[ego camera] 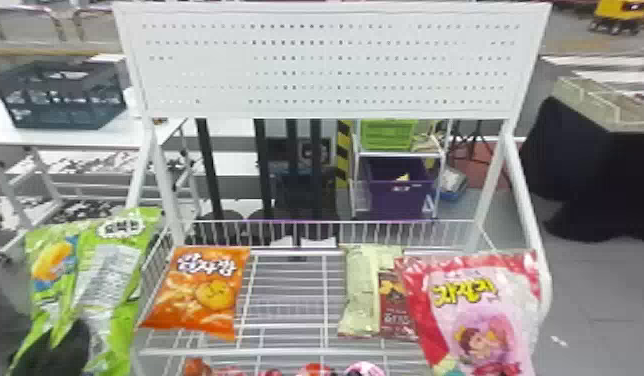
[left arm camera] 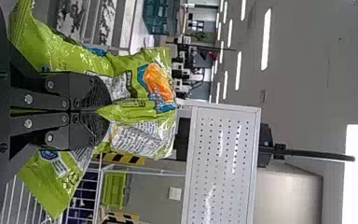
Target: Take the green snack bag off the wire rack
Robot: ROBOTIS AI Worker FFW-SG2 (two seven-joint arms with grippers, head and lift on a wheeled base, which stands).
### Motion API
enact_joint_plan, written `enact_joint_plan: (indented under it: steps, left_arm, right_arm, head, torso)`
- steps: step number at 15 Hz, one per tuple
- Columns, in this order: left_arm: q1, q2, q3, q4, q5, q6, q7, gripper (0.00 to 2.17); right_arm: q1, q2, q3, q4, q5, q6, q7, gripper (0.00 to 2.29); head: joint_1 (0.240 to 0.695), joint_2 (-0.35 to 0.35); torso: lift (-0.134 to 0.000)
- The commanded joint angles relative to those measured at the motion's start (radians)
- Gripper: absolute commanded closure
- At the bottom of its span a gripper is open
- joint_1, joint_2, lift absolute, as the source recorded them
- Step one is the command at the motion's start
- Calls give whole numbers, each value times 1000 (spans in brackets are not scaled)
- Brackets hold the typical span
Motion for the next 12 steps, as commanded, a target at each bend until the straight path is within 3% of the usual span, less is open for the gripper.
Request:
enact_joint_plan:
  steps: [1,12]
  left_arm:
    - [1,0,1,-2,-4,0,0,1892]
    - [7,-6,0,-4,-9,-3,0,1892]
  right_arm:
    - [1,0,0,1,0,0,0,2179]
    - [9,-2,0,-10,3,0,0,2179]
  head:
    - [499,0]
    - [499,0]
  torso:
    - [0]
    - [0]
